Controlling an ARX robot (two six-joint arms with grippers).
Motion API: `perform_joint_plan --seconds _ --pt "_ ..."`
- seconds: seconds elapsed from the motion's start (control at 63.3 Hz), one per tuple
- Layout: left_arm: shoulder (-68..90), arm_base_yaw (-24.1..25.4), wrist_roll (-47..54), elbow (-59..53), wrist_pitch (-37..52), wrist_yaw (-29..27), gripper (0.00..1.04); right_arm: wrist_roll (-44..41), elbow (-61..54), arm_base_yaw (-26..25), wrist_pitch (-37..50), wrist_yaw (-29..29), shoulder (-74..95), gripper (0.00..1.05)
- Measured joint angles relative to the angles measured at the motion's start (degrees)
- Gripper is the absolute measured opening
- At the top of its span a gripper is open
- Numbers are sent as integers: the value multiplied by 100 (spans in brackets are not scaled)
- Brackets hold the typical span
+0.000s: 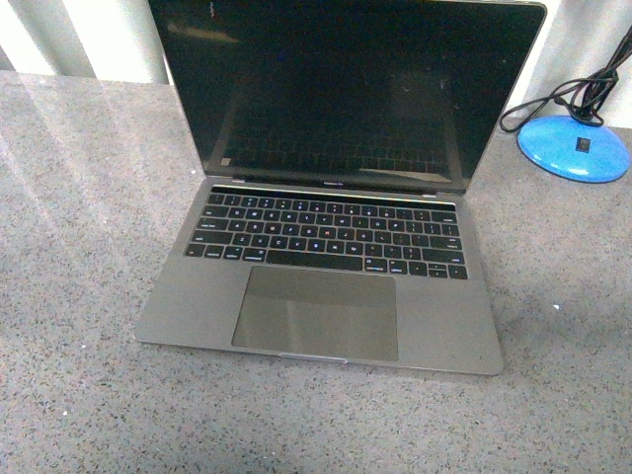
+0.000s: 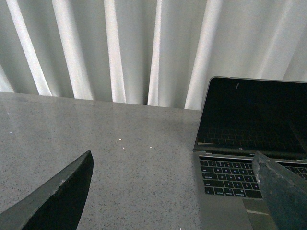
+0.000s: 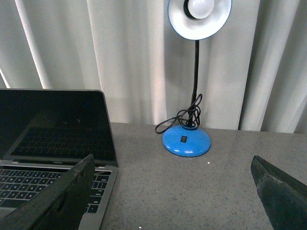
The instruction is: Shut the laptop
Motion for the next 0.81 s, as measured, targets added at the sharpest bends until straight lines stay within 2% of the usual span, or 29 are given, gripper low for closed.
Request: perform_joint_plan --seconds 0.805 --pt "0 0 0 0 0 -2 98 0 0 0 0 0 0 95"
